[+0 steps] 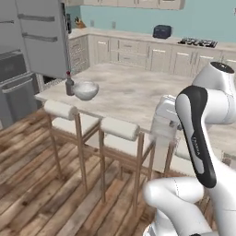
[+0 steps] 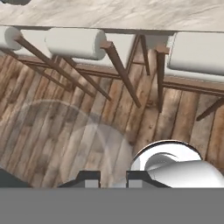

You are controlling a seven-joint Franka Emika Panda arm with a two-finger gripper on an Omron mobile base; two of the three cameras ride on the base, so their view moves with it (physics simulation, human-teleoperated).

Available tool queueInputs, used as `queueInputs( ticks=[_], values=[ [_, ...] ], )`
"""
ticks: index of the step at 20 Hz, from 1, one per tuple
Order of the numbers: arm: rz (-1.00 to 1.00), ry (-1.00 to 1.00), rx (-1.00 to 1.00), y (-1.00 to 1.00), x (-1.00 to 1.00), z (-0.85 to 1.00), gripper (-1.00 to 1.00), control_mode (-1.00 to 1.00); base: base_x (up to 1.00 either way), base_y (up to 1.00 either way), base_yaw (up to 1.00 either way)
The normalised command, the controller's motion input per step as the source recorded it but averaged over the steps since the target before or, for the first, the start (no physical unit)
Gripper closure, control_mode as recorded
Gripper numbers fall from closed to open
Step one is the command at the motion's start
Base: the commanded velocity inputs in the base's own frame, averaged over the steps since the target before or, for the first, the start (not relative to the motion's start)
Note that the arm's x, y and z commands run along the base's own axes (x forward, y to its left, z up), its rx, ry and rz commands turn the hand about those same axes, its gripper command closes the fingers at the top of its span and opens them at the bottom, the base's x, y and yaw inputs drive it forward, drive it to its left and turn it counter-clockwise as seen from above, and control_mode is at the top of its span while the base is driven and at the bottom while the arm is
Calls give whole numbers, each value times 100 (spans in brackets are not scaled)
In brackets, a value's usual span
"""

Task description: There is a bowl on the dining counter. Grab a lemon wedge from the fridge and place it in the bowl. Then get the liquor bottle and glass cup from the cabinet and place them next to the bowl.

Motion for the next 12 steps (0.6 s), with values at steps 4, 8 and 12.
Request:
queueInputs(
  ticks=[4,8,12],
  values=[
    [0,0,0,0,0,0,100,100,49,78,-42],
    [0,0,0,0,0,0,100,100,52,77,-41],
    [0,0,0,0,0,0,100,100,49,82,-41]
  ],
)
